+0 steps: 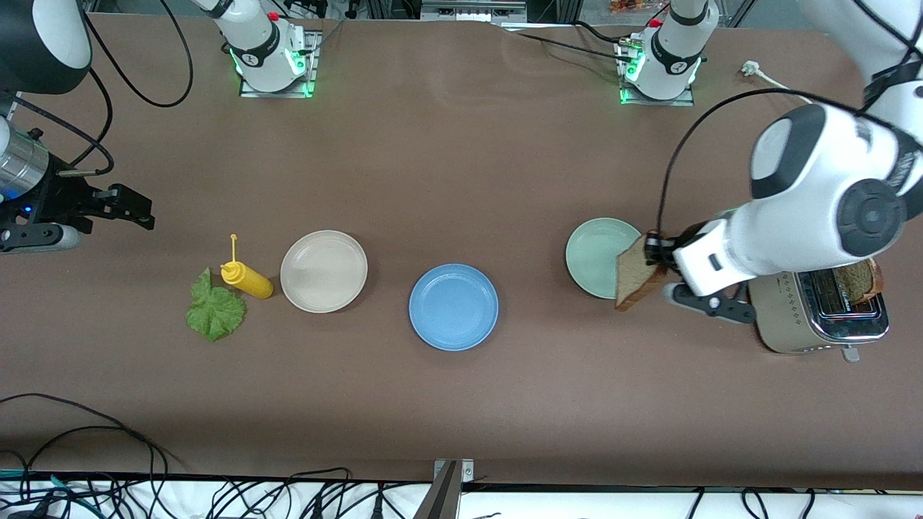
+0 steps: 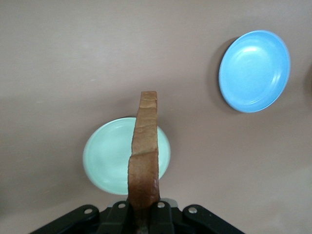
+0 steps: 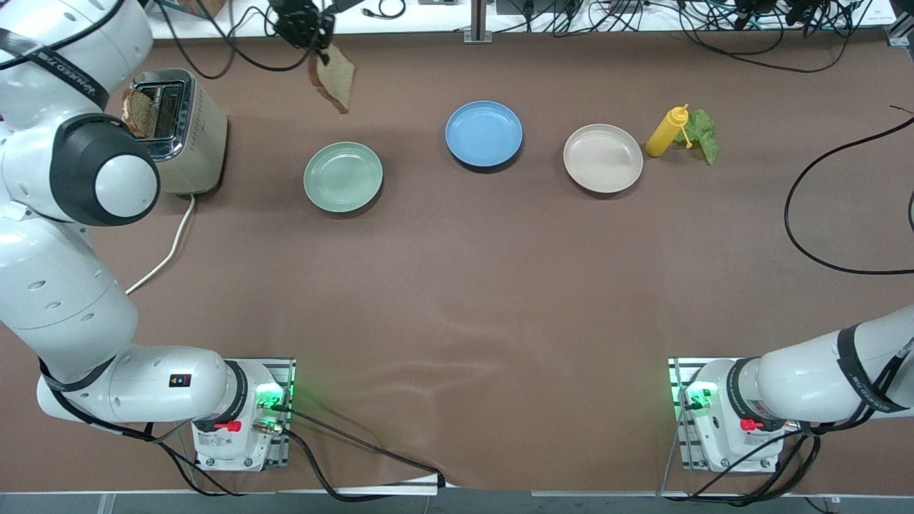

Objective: Make sandwich in blue plate with both arms
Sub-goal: 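Carry the bread slice with the left gripper over the blue plate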

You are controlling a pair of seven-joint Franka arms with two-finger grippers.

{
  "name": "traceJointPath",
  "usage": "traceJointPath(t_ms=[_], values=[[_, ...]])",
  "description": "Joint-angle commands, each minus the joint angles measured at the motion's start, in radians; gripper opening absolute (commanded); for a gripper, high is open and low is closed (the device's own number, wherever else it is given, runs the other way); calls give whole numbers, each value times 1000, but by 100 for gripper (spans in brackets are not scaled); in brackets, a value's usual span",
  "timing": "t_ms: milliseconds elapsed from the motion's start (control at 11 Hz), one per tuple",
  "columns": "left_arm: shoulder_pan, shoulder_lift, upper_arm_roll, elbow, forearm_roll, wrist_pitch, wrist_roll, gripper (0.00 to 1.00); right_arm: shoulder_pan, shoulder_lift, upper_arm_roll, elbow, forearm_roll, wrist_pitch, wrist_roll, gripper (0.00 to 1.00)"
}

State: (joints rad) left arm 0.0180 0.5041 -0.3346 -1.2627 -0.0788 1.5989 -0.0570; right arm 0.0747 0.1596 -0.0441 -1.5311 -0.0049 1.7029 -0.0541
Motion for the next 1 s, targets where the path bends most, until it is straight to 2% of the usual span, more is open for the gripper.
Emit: traceJointPath(t_ms=[0, 364, 636, 909], values=[[-10, 76, -82, 8, -22, 100, -125, 0, 0, -6, 1, 2, -1, 0, 10, 100], [-24, 181, -211, 8, -18, 269, -321, 0, 0, -6, 1, 2, -1, 0, 10, 100], [-69, 234, -233, 8, -21, 377, -417, 0, 0, -8, 1, 2, 2, 0, 10, 100], [-75, 327, -293, 8, -18, 536, -512, 0, 0, -8, 1, 2, 0, 0, 10, 100]])
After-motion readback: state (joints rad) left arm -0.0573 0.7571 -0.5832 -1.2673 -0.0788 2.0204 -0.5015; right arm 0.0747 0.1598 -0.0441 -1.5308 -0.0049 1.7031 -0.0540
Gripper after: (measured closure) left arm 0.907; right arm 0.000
